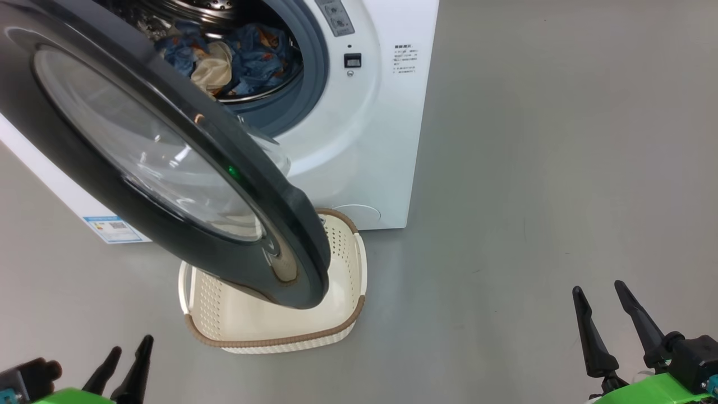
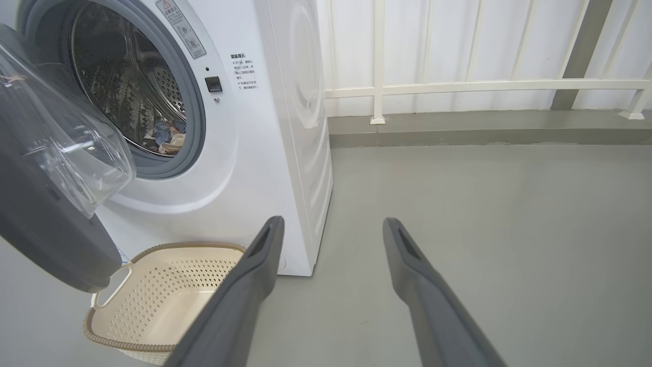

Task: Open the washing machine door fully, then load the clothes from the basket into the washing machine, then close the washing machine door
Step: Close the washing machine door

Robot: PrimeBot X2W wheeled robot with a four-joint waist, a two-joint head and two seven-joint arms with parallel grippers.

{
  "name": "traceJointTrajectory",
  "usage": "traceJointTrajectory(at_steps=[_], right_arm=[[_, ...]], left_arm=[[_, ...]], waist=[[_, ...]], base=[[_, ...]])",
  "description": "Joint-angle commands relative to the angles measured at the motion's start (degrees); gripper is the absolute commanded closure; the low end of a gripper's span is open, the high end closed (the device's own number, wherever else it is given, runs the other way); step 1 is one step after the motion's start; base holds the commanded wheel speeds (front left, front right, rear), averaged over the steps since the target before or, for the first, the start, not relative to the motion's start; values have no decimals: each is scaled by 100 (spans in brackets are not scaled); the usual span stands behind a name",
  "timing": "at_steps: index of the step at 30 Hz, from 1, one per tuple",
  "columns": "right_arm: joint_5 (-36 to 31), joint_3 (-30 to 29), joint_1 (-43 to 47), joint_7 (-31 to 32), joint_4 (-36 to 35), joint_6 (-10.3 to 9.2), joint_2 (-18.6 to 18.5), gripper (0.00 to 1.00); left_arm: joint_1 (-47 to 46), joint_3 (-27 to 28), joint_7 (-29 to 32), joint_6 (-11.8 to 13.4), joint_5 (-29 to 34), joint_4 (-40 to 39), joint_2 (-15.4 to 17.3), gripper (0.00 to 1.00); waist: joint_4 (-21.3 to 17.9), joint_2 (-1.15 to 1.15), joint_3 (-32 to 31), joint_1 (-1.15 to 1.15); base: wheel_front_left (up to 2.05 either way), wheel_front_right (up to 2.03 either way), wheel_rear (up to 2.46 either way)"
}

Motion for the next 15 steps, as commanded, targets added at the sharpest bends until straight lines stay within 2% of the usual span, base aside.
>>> traceJointTrajectory(at_steps=[1, 3, 5, 8, 15], right_arm=[[3, 99, -53, -28, -159, 16, -96, 0], [15, 85, -78, -28, -167, 16, -104, 0], [19, 62, -99, -28, -177, 16, -109, 0], [21, 18, -130, -28, -194, 16, -111, 0], [33, -70, -161, -28, -201, 16, -107, 0]], left_arm=[[-200, 161, -88, -17, 188, 16, 261, 0], [-234, 196, -126, -17, 402, 135, 212, 0], [-256, 501, -132, -17, 649, 150, 89, 0], [-115, 1114, -135, -17, 1429, 59, -203, 0], [220, 1961, -136, -17, 2561, -276, -740, 0]], waist=[[-19, 0, 13, 0], [-34, 0, 29, 0], [-37, 0, 48, 0], [-50, 0, 73, 0], [-62, 0, 76, 0]], base=[[0, 0, 0], [0, 0, 0], [0, 0, 0], [0, 0, 0], [0, 0, 0]])
